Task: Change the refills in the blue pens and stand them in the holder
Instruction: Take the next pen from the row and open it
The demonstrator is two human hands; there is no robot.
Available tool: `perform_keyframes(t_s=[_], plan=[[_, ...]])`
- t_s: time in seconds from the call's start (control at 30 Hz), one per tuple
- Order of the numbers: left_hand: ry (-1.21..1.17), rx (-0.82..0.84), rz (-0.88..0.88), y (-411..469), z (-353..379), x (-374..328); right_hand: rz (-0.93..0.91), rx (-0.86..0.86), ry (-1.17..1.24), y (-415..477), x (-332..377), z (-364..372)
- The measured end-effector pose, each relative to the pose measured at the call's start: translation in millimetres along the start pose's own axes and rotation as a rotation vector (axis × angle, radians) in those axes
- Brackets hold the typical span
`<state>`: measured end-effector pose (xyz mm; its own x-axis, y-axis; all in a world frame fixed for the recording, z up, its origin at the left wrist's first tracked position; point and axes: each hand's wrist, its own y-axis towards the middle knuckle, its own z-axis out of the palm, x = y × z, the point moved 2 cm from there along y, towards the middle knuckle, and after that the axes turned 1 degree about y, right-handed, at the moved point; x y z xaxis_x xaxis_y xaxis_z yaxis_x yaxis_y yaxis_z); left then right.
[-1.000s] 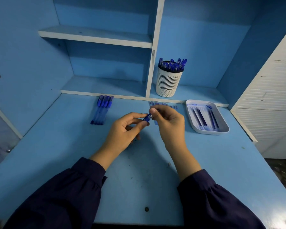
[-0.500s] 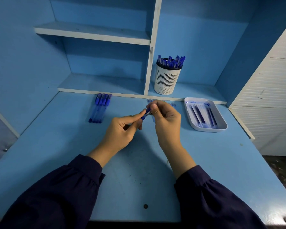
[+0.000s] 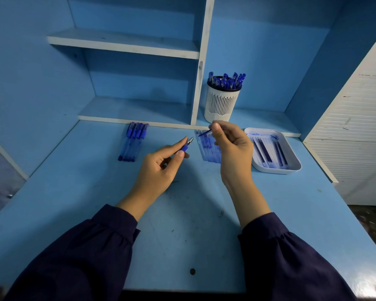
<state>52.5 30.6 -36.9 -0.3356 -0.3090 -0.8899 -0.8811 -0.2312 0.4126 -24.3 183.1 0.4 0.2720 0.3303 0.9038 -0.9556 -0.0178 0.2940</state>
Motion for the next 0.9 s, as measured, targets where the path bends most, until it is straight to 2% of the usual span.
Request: perform_keyframes(t_s=[0.1, 0.2, 0.27, 0.37, 0.57, 0.63, 0.73, 0.83, 0.9], plan=[[-0.012, -0.067, 0.004, 2.1, -3.2, -1.3, 0.068, 0.033, -0.170, 3.0, -7.1, -7.4], [-0.018, -0.128, -0.007, 3.6, -6.4, -2.5, 0.208, 0.116, -0.358, 1.7, -21.5, -12.1], [0.037, -0.166, 0.006, 4.9, -9.1, 0.3, 0.234, 0.194, -0.498, 0.0, -28.8, -13.0], [0.133, -0.214, 0.056, 8.0, -14.6, 6.4, 0.120, 0.359, -0.811, -7.4, -30.8, -6.9], [0.290, -0.255, 0.187, 9.4, -20.2, 9.0, -0.103, 0.475, -0.991, -14.1, -34.3, -2.8], [0.309, -0.240, 0.200, 9.3, -20.0, 10.7, -0.095, 0.431, -0.960, -13.4, -32.8, -4.0], [0.325, -0.196, 0.221, 8.6, -18.2, 10.7, 0.015, 0.342, -0.742, -12.5, -25.7, -3.1], [0.373, -0.134, 0.272, 7.9, -14.8, 8.8, 0.121, 0.338, -0.514, -13.9, -19.0, 1.4], [0.400, -0.096, 0.292, 7.4, -13.5, 7.8, 0.134, 0.349, -0.453, -15.2, -17.0, 3.3]])
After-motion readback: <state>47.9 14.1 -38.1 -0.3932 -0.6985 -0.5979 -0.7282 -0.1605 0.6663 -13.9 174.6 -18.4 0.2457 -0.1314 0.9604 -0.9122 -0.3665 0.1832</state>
